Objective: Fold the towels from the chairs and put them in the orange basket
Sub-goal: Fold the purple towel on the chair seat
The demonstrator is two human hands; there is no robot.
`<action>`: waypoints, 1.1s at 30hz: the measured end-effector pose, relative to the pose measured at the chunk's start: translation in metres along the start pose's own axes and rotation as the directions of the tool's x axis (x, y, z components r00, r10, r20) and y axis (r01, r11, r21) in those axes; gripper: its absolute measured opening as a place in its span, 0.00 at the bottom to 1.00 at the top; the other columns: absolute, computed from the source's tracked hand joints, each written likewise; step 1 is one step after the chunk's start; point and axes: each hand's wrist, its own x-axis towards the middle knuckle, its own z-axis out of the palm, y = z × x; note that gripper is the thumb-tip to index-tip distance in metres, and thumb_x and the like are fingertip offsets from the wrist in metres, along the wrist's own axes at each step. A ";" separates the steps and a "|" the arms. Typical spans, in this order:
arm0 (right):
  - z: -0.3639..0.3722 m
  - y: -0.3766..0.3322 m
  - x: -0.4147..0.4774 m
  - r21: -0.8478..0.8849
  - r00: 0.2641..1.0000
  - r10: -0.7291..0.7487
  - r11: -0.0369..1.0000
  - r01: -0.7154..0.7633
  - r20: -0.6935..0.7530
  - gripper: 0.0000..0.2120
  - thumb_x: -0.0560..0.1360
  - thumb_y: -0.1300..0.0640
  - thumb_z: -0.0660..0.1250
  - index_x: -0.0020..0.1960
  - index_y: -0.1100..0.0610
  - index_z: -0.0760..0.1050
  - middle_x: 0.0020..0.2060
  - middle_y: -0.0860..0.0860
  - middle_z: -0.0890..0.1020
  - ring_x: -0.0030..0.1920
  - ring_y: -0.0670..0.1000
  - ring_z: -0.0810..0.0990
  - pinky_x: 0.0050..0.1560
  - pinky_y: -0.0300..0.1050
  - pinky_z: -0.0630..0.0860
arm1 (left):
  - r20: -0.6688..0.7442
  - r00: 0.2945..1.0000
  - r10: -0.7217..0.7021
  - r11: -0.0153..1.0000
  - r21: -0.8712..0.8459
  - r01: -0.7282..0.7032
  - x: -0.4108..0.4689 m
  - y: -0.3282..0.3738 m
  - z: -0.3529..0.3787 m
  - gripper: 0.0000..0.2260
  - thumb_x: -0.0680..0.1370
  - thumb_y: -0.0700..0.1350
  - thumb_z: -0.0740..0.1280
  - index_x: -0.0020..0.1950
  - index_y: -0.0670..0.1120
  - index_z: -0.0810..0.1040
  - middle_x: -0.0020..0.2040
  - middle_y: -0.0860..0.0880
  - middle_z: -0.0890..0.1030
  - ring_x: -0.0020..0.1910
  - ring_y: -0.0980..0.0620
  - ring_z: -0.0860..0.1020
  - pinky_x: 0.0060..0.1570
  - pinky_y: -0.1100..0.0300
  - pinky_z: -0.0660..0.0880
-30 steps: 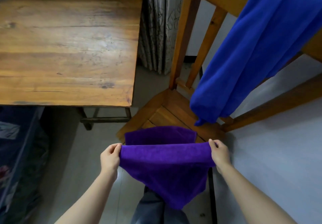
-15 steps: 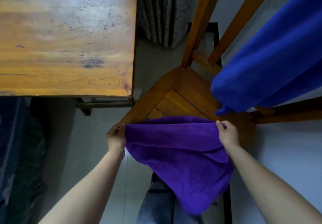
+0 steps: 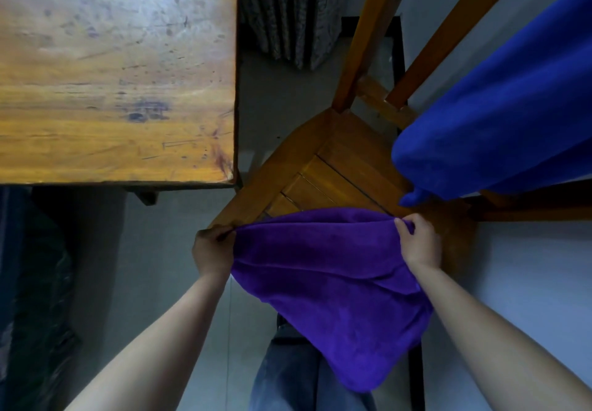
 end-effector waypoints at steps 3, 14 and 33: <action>-0.004 -0.004 -0.001 -0.072 0.997 -0.073 0.995 0.073 0.001 0.14 0.79 0.53 0.59 0.60 0.59 0.72 0.57 0.58 0.74 0.50 0.53 0.74 0.43 0.41 0.66 | 0.035 0.997 0.073 0.994 0.073 -0.076 0.004 -0.005 -0.001 0.09 0.76 0.39 0.65 0.54 0.40 0.82 0.57 0.38 0.78 0.54 0.40 0.76 0.50 0.59 0.67; -0.011 -0.009 -0.001 -0.417 0.972 -0.200 0.878 0.235 0.126 0.13 0.79 0.55 0.60 0.62 0.57 0.70 0.60 0.56 0.70 0.58 0.54 0.72 0.43 0.40 0.68 | 0.157 0.982 0.105 0.940 0.308 -0.150 0.010 -0.009 0.001 0.10 0.77 0.41 0.64 0.56 0.41 0.79 0.60 0.39 0.73 0.52 0.41 0.76 0.48 0.55 0.71; -0.098 0.003 -0.068 -0.329 0.960 -0.275 0.902 0.278 0.057 0.13 0.77 0.58 0.62 0.61 0.56 0.72 0.53 0.56 0.81 0.53 0.58 0.78 0.43 0.43 0.69 | 0.141 0.887 0.440 0.869 0.183 -0.460 -0.064 -0.022 -0.081 0.02 0.73 0.40 0.70 0.44 0.43 0.81 0.42 0.45 0.83 0.44 0.42 0.76 0.47 0.51 0.72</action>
